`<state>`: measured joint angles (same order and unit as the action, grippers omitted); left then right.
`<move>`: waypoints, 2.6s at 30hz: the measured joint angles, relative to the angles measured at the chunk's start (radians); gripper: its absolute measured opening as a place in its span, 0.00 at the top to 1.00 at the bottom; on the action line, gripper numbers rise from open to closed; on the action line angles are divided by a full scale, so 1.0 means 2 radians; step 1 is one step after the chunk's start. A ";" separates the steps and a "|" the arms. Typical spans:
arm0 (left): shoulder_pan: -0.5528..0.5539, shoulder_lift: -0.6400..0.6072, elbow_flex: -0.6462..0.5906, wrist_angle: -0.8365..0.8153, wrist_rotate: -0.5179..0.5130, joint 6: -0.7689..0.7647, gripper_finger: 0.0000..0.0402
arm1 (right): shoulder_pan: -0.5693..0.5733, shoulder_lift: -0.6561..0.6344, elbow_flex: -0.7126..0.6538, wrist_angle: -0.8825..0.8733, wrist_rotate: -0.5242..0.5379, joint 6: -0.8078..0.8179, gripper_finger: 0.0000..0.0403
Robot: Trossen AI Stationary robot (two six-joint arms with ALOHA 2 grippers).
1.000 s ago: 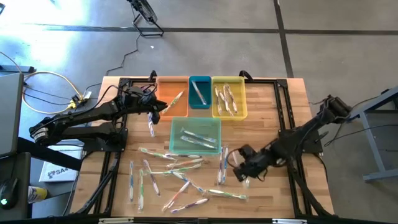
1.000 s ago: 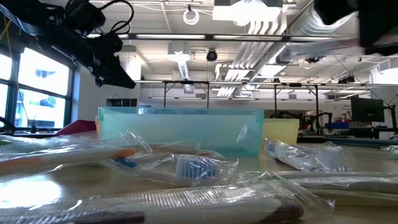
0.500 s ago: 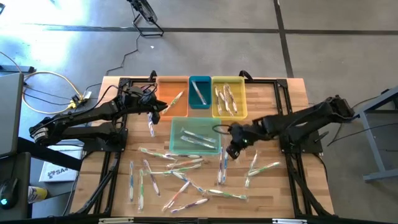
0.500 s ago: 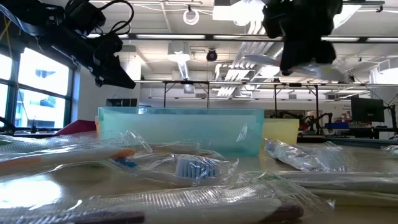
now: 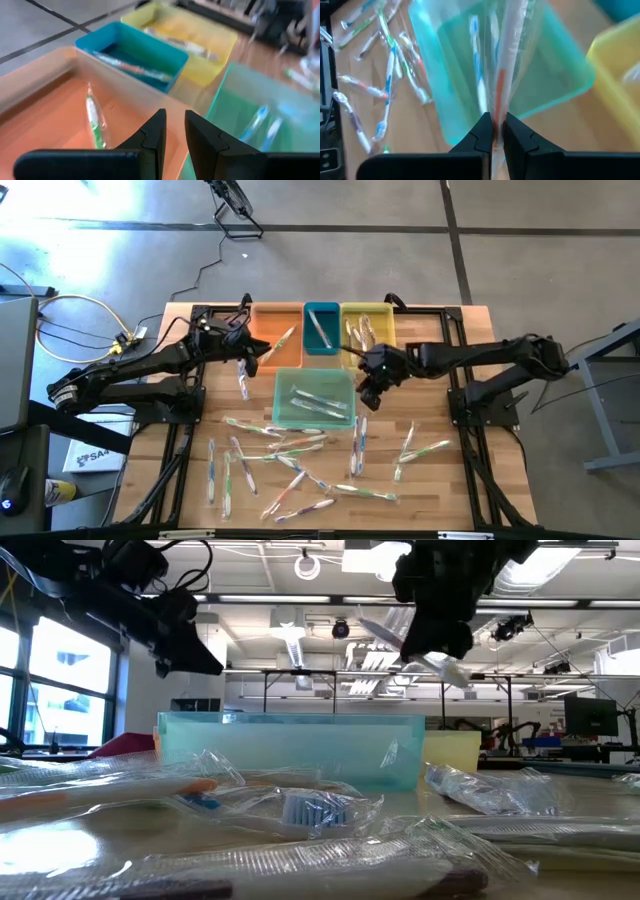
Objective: Pick & Place Toothbrushes
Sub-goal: Put the orange toothbrush into the blue bin
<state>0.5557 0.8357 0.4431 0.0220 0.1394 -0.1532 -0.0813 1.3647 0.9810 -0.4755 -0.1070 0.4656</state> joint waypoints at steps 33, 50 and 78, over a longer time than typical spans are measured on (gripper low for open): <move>-0.106 0.274 0.099 0.401 0.114 0.037 0.79 | -0.029 0.000 0.000 0.146 0.019 -0.192 0.96; -0.142 0.370 0.222 0.357 0.145 0.034 0.57 | -0.029 0.000 0.000 0.146 0.043 -0.192 0.96; -0.144 0.377 0.234 0.338 0.142 0.033 0.74 | -0.029 0.000 0.000 0.149 0.041 -0.192 0.96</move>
<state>0.2676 1.5906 0.9104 0.6987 0.4240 -0.0879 -0.1394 1.3647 0.9810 -0.1783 -0.0257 0.0814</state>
